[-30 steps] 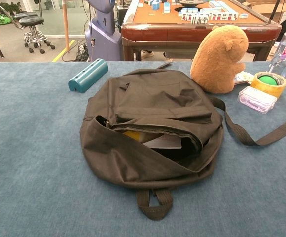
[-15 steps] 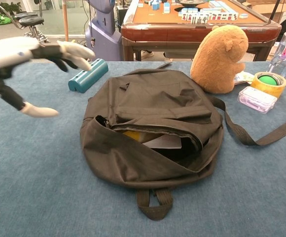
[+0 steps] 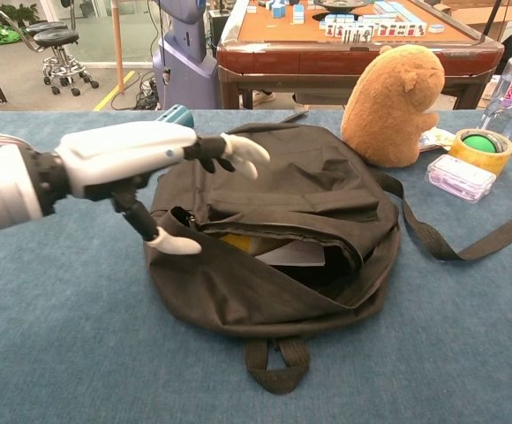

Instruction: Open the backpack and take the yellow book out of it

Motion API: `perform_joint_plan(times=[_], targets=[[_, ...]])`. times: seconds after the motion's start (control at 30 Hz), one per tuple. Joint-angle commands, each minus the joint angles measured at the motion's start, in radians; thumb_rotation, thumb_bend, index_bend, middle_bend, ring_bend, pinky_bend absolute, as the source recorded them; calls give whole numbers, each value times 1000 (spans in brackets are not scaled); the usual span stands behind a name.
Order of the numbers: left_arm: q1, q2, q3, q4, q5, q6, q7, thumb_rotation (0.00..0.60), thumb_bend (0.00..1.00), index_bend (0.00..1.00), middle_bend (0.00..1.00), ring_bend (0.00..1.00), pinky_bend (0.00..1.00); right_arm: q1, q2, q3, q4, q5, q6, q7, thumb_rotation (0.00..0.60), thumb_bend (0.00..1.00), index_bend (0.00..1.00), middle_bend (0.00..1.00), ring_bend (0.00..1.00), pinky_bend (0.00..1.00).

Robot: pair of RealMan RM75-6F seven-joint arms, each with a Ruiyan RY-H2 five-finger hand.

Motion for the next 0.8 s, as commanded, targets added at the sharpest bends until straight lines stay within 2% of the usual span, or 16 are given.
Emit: perform_joint_plan(times=[0.03, 0.23, 0.3, 0.43, 0.5, 0.63, 0.8], targets=[[-26, -36, -11, 22, -24, -19, 18, 600, 238, 153, 191, 187, 191, -2, -1, -1, 5, 3, 2, 4, 600, 171, 311, 291, 239, 244], [-72, -102, -40, 61, -78, -50, 56, 600, 237, 182, 202, 212, 192, -6, -1, -2, 14, 9, 7, 16, 600, 171, 312, 291, 240, 244], [-83, -122, -54, 77, -102, -54, 76, 600, 237, 225, 240, 252, 200, -8, -1, -4, 19, 8, 9, 23, 600, 171, 312, 291, 239, 244], [-104, -149, -72, 105, -144, -68, 112, 600, 250, 370, 333, 342, 284, -12, -1, -6, 28, 14, 11, 35, 600, 171, 311, 291, 239, 244], [-116, -156, -72, 120, -165, -85, 139, 600, 288, 411, 345, 373, 324, -15, -2, -7, 34, 17, 13, 42, 600, 170, 312, 291, 239, 244], [-132, -157, -65, 130, -196, -112, 203, 600, 352, 422, 384, 422, 355, -20, -2, -9, 42, 20, 18, 53, 600, 170, 312, 291, 239, 244], [-134, -173, -77, 151, -238, -92, 251, 600, 525, 602, 602, 578, 437, -19, 1, -14, 43, 1, 19, 64, 600, 171, 311, 291, 239, 244]])
